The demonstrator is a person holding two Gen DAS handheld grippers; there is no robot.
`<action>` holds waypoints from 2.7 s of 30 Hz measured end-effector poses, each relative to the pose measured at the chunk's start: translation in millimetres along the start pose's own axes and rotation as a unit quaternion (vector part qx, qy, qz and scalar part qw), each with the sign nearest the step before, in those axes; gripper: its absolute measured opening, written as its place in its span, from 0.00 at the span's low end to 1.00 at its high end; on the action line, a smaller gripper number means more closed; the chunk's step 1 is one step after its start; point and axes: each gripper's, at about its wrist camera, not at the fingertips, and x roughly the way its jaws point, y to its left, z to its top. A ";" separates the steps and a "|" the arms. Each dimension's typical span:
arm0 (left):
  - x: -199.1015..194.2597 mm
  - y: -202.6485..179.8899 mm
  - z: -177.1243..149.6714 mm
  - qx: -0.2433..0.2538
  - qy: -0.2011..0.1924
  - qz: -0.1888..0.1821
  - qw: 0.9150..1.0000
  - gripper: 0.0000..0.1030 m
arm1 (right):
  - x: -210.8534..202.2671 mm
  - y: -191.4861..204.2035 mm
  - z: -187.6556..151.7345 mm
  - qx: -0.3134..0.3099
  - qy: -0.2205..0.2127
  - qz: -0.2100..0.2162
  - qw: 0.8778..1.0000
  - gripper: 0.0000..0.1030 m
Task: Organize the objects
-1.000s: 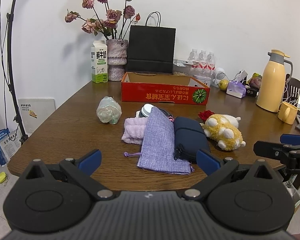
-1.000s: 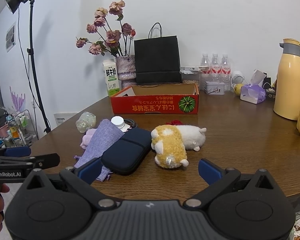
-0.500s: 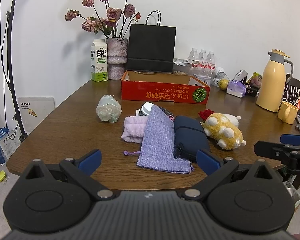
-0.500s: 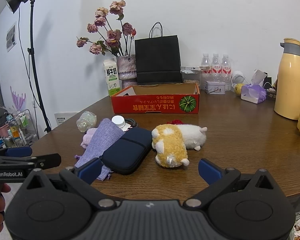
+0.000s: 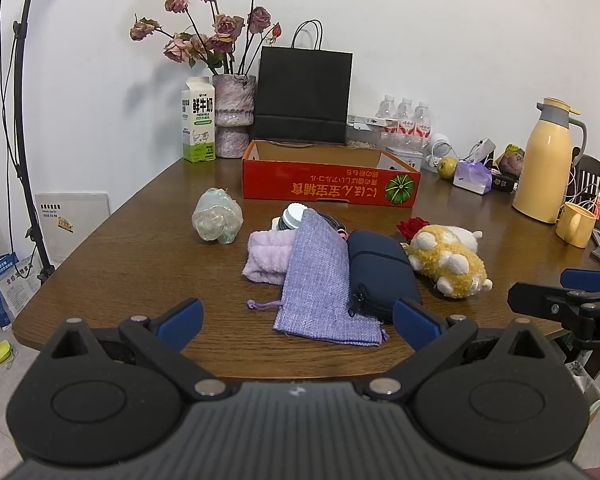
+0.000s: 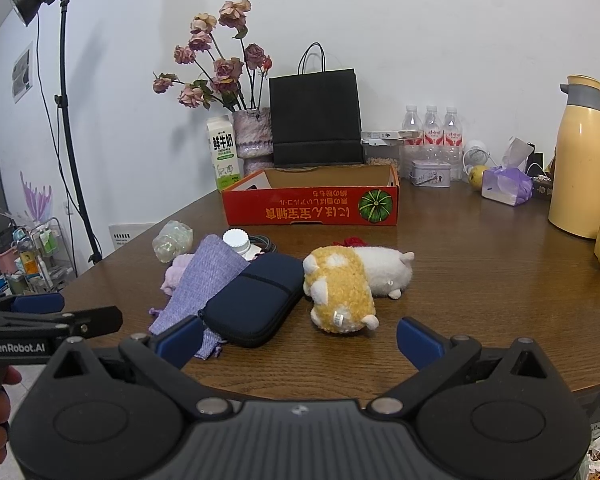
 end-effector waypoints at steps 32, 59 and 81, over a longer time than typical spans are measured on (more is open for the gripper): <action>12.3 4.7 -0.8 -0.008 0.008 0.010 1.000 1.00 | 8.9 -2.4 -6.0 0.001 0.009 -0.003 1.000 1.00; 65.2 9.3 5.3 0.002 0.041 0.026 0.999 1.00 | 60.4 -21.0 -7.4 0.006 0.042 -0.014 0.999 1.00; 88.3 19.6 18.1 -0.006 0.043 0.052 0.998 1.00 | 114.1 -43.3 8.2 0.006 0.025 -0.003 1.000 0.87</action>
